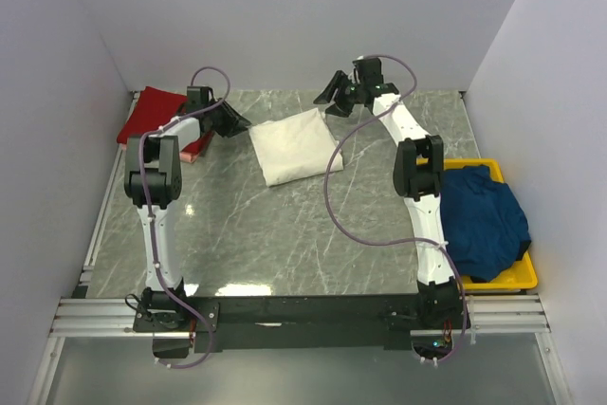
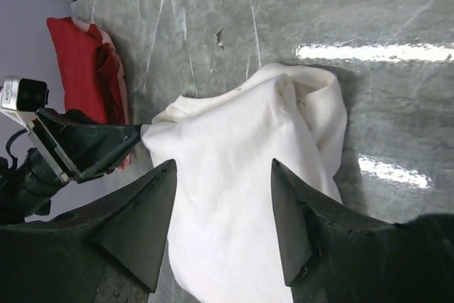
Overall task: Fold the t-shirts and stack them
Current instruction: Fold the tshirt, then neatly place the folded tshirt to the corner
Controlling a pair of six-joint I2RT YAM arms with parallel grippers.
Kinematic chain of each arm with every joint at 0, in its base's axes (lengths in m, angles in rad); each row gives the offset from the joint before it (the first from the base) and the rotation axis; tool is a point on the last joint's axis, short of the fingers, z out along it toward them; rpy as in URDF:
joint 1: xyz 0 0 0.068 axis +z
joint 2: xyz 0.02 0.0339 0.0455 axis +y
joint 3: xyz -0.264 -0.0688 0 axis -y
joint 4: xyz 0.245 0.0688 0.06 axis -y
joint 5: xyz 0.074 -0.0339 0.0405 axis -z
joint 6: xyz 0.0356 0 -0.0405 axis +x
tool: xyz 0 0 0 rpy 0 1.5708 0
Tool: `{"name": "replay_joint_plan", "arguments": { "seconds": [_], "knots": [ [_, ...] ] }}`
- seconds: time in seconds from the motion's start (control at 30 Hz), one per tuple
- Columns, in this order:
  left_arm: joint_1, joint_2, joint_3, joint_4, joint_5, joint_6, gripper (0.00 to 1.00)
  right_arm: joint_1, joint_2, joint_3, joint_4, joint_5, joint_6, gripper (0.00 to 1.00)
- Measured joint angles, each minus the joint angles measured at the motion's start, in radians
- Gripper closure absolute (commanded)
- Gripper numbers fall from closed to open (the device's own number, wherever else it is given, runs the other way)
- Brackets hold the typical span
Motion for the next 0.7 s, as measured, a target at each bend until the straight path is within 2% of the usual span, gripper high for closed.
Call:
{"name": "replay_joint_plan", "arguments": {
  "seconds": [0.03,0.13,0.23,0.37,0.57,0.7],
  "knots": [
    [0.004,0.009,0.009,0.003,-0.002,0.000,0.56,-0.002,0.000,0.000,0.000,0.002,0.000,0.37],
    [0.016,0.009,0.011,0.009,-0.005,0.008,0.49,-0.008,-0.018,-0.018,0.003,0.034,-0.015,0.37],
    [0.023,-0.011,0.010,0.010,-0.026,0.018,0.52,-0.011,-0.091,-0.108,0.000,0.072,-0.034,0.39],
    [0.019,-0.106,-0.047,0.003,-0.080,0.030,0.62,-0.007,-0.214,-0.230,-0.004,0.098,-0.053,0.41],
    [-0.042,-0.323,-0.205,0.019,-0.158,0.036,0.98,0.034,-0.378,-0.404,0.026,0.107,-0.080,0.41],
    [-0.168,-0.370,-0.272,0.068,-0.172,0.036,0.99,0.088,-0.413,-0.492,0.058,0.108,-0.091,0.41]
  ]
}}
